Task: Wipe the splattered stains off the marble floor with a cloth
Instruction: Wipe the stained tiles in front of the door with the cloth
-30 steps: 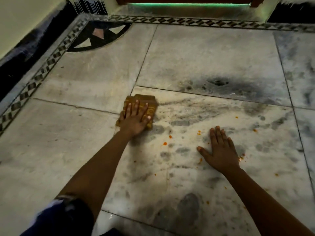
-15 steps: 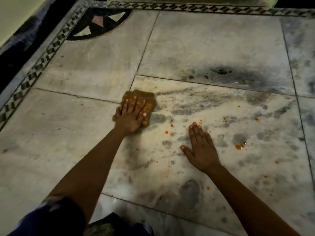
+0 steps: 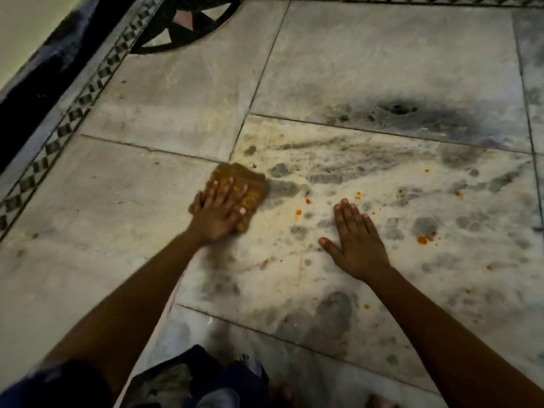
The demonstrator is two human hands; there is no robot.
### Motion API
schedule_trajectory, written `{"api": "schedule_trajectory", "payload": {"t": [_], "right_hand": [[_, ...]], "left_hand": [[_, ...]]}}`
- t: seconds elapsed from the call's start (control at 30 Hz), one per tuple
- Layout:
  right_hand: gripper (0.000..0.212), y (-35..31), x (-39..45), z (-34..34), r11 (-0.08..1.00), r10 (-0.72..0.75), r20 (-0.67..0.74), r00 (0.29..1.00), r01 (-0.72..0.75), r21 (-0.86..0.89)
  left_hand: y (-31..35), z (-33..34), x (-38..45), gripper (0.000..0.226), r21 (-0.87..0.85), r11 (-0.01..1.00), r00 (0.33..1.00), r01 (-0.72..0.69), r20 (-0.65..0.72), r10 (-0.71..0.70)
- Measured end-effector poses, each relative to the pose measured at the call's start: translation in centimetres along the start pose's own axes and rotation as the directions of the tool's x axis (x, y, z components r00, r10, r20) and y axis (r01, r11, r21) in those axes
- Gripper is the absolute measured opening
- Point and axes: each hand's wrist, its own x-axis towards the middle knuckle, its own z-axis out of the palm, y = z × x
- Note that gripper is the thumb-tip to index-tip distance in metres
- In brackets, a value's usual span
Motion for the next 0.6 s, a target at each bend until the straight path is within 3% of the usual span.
{"api": "schedule_trajectory", "payload": {"t": [0.07,0.13,0.33,0.47,0.53,0.6], "right_hand": [[0.114,0.0,0.0,-0.1,1.0,0.007,0.022,1.0,-0.007,-0.016],[0.105,-0.1,0.1,-0.2,1.0,0.011,0.031,0.999,-0.01,-0.02],[0.103,-0.2,0.1,-0.3,0.999,0.022,0.038,0.999,-0.021,-0.047],[0.098,-0.1,0.1,-0.3,0.999,0.019,0.052,0.998,-0.018,-0.034],[0.085,-0.3,0.0,-0.4,0.998,0.033,0.057,0.998,-0.031,-0.047],[0.079,-0.4,0.0,-0.6,0.998,0.038,0.079,0.996,-0.033,-0.059]], "left_hand": [[0.3,-1.8,3.5,0.059,-0.055,0.992,0.989,0.113,0.097,-0.108],[1.4,-2.6,4.8,0.055,-0.068,0.993,0.988,0.096,0.129,-0.087],[3.3,1.8,-5.3,0.069,0.058,0.983,0.982,-0.177,0.07,0.173],[-0.1,4.5,-11.4,0.058,0.111,0.944,0.949,-0.31,-0.019,0.314],[-1.2,3.8,-9.9,0.057,0.091,0.967,0.97,-0.239,-0.015,0.241],[-0.8,2.2,-6.6,0.062,0.008,0.998,0.998,-0.06,-0.031,0.06]]}}
